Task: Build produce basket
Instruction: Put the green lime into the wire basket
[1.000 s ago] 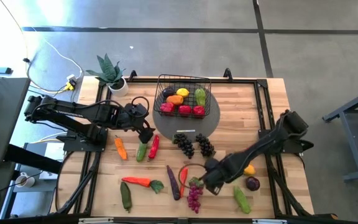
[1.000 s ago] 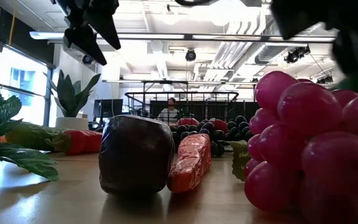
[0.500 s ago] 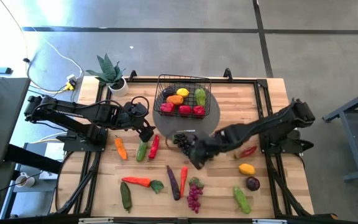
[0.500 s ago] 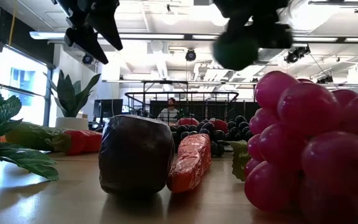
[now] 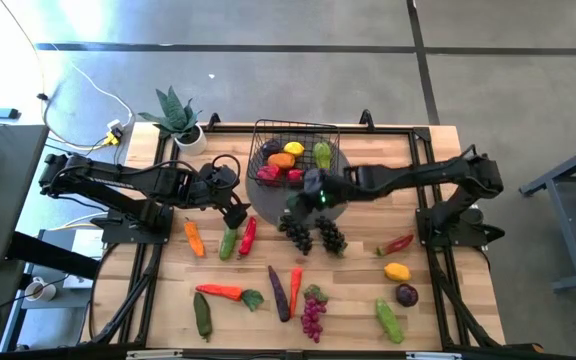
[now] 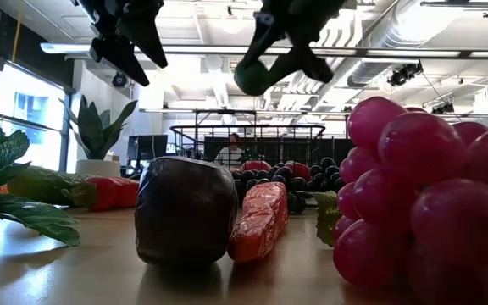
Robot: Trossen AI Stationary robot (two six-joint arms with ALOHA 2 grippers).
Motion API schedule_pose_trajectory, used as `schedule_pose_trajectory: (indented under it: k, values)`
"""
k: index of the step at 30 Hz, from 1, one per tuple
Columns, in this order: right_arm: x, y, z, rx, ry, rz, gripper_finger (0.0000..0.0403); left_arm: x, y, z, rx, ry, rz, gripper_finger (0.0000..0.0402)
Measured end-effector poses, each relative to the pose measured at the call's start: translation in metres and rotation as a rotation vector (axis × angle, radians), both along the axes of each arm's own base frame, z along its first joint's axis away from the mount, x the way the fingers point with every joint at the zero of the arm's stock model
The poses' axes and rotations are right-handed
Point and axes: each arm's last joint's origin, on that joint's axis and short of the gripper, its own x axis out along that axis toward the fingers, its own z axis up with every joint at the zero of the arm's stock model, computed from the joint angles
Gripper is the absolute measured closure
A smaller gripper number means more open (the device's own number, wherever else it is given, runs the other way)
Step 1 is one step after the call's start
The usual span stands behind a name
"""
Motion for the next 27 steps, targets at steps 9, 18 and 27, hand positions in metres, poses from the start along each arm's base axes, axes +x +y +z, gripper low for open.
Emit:
schedule_pose_trajectory:
  k: [9, 18, 27]
  values:
    - [-0.002, -0.066, 0.004, -0.046, -0.053, -0.082, 0.0244, 0.0, 0.0, 0.0, 0.008, 0.006, -0.011, 0.0005]
    - [-0.02, -0.13, 0.004, -0.133, -0.022, -0.173, 0.0234, -0.001, 0.003, 0.001, 0.091, 0.006, 0.046, 0.0005]
    - [-0.028, -0.167, -0.013, -0.15, 0.031, -0.125, 0.0213, 0.002, 0.006, 0.006, 0.199, -0.04, 0.11, 0.0005]
